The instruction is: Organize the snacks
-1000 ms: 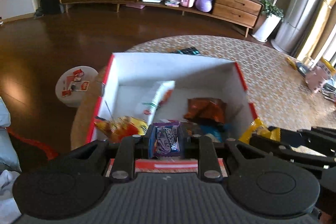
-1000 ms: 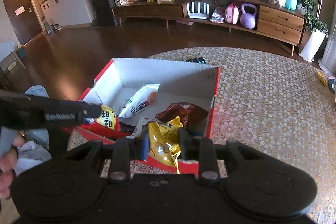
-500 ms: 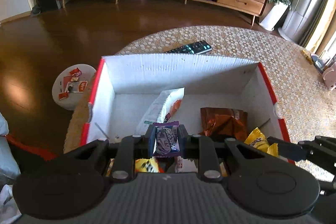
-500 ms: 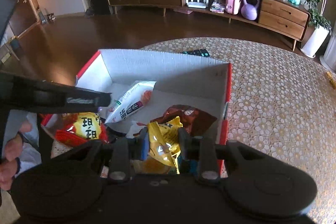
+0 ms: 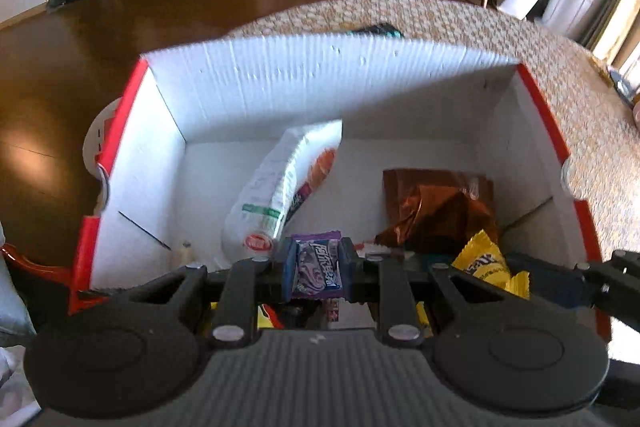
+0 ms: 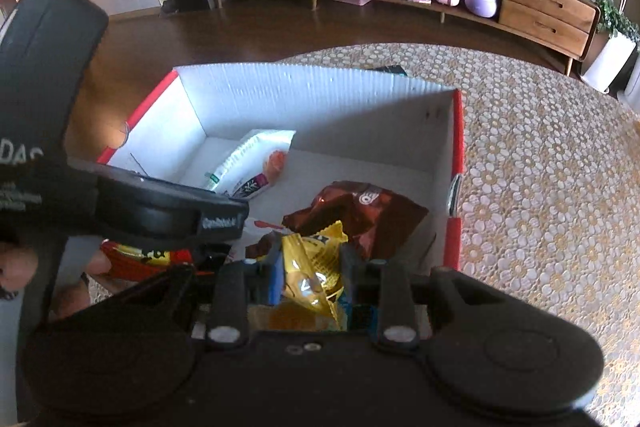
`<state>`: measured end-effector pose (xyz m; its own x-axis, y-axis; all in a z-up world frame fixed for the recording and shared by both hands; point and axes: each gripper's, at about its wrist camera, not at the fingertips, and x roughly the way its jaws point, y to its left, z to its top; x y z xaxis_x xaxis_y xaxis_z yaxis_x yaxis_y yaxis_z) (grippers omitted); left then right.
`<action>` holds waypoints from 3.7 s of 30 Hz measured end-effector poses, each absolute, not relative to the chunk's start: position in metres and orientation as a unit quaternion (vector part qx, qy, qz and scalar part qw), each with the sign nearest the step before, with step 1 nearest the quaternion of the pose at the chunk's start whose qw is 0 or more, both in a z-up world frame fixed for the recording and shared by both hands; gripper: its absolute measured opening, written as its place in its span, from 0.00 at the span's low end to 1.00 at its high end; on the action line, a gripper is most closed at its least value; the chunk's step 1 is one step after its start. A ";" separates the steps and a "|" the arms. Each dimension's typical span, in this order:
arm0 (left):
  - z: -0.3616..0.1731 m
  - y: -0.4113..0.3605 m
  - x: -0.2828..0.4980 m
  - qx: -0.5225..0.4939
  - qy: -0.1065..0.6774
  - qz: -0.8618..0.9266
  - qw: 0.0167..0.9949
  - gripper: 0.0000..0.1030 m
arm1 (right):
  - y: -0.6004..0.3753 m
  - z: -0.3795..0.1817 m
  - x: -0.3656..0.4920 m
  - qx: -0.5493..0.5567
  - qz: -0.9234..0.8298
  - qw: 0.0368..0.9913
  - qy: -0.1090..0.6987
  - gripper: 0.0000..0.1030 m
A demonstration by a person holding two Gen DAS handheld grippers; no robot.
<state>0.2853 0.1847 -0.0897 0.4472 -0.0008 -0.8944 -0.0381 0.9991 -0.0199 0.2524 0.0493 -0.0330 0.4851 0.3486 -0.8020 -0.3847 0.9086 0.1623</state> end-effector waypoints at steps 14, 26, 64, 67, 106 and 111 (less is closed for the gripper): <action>-0.088 0.175 0.273 -0.003 0.517 -0.001 0.856 0.34 | 0.037 -0.036 0.239 0.001 0.215 0.860 0.464 0.37; -0.060 0.178 0.242 -0.024 0.480 -0.001 0.877 0.68 | 0.017 -0.012 0.214 0.023 0.228 0.869 0.439 0.77; 0.021 0.152 0.064 -0.030 0.300 0.005 0.953 1.00 | -0.062 0.056 0.095 0.088 0.263 0.924 0.262 1.00; 0.022 0.148 0.058 -0.017 0.288 0.011 0.957 1.00 | -0.065 0.054 0.094 0.091 0.257 0.925 0.264 1.00; 0.038 0.152 0.052 -0.045 0.315 0.018 0.948 1.00 | -0.068 0.055 0.086 0.069 0.232 0.936 0.257 1.00; 0.051 0.149 0.053 -0.045 0.313 0.015 0.949 1.00 | -0.070 0.065 0.088 0.068 0.226 0.938 0.253 1.00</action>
